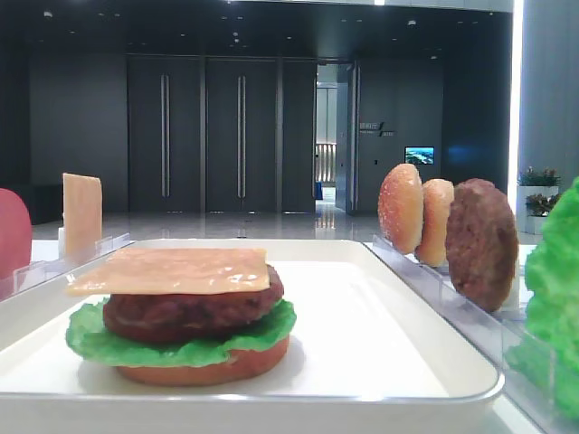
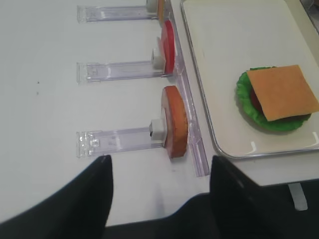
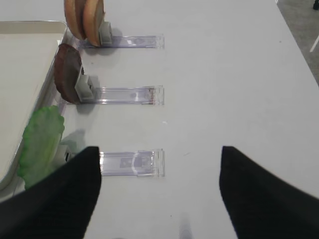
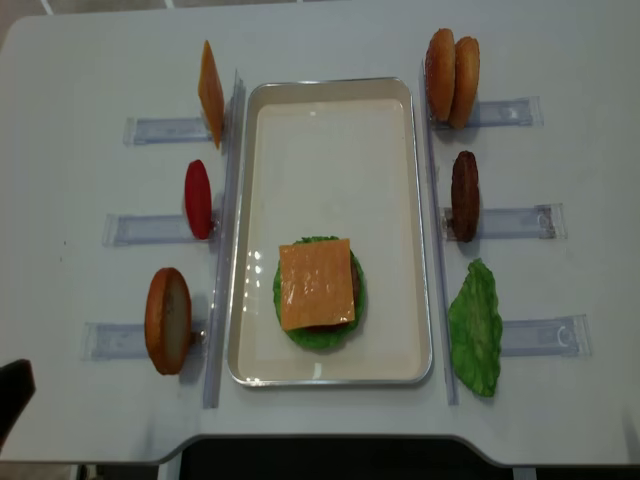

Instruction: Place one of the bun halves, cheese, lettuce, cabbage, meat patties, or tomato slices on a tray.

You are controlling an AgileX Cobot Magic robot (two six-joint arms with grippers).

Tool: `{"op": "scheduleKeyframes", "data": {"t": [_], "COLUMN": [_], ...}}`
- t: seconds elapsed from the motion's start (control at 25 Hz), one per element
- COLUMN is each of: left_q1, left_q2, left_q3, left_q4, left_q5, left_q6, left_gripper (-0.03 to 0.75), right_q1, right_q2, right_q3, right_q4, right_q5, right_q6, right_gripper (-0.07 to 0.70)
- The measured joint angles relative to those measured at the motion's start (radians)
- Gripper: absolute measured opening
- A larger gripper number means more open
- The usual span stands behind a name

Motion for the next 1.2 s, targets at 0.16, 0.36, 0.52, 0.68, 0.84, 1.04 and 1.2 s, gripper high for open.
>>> {"op": "scheduleKeyframes", "data": {"t": [0.16,0.36,0.52,0.68,0.84,1.04,1.2], "left_q1": [-0.021,-0.021,-0.021,-0.021,-0.021,-0.021,-0.021], "left_q2": [-0.072,-0.156,-0.228,-0.254,-0.254,-0.254,-0.254], "left_q3": [0.057,0.144,0.188,0.188,0.191,0.210,0.211], "left_q4": [0.002,0.004,0.004,0.007,0.012,0.083,0.106], "left_q5": [-0.028,-0.097,-0.144,-0.156,-0.155,-0.127,-0.127], "left_q6": [0.025,0.056,0.063,0.064,0.064,0.004,-0.024], "left_gripper": [0.466,0.465,0.465,0.465,0.465,0.465,0.465], "right_q1": [0.000,0.000,0.000,0.000,0.000,0.000,0.000], "right_q2": [0.000,0.000,0.000,0.000,0.000,0.000,0.000], "right_q3": [0.000,0.000,0.000,0.000,0.000,0.000,0.000], "right_q4": [0.000,0.000,0.000,0.000,0.000,0.000,0.000], "right_q5": [0.000,0.000,0.000,0.000,0.000,0.000,0.000], "right_q6": [0.000,0.000,0.000,0.000,0.000,0.000,0.000], "right_gripper": [0.479,0.479,0.479,0.479,0.479,0.479,0.479]}}
